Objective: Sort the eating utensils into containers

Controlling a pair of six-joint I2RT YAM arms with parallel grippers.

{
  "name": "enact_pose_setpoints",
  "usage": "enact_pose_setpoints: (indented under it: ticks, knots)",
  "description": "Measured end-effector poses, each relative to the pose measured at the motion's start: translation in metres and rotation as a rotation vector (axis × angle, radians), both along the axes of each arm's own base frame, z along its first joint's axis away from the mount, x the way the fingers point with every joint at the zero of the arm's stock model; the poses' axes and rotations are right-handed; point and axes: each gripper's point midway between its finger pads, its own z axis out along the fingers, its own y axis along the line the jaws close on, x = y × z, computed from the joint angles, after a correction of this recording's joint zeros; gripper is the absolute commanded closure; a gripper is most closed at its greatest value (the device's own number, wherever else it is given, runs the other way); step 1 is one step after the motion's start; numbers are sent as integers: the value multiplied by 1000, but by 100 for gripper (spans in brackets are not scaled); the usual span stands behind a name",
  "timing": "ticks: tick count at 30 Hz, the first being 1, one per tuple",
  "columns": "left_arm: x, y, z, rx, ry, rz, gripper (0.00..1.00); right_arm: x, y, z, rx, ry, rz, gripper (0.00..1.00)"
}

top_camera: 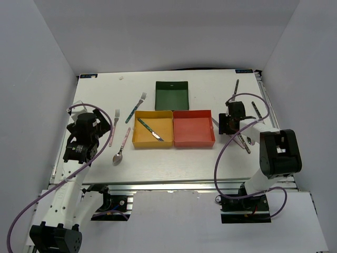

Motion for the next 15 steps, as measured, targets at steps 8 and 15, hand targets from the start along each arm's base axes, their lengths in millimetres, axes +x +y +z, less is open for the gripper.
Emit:
enact_pose_setpoints:
  ticks: [8, 15]
  knots:
    - [1, -2, -2, -3, 8, -10, 2, 3, -5, -11, 6, 19, -23, 58]
    - [2, -3, -3, -3, 13, -12, 2, 3, -8, -12, 7, 21, -32, 81]
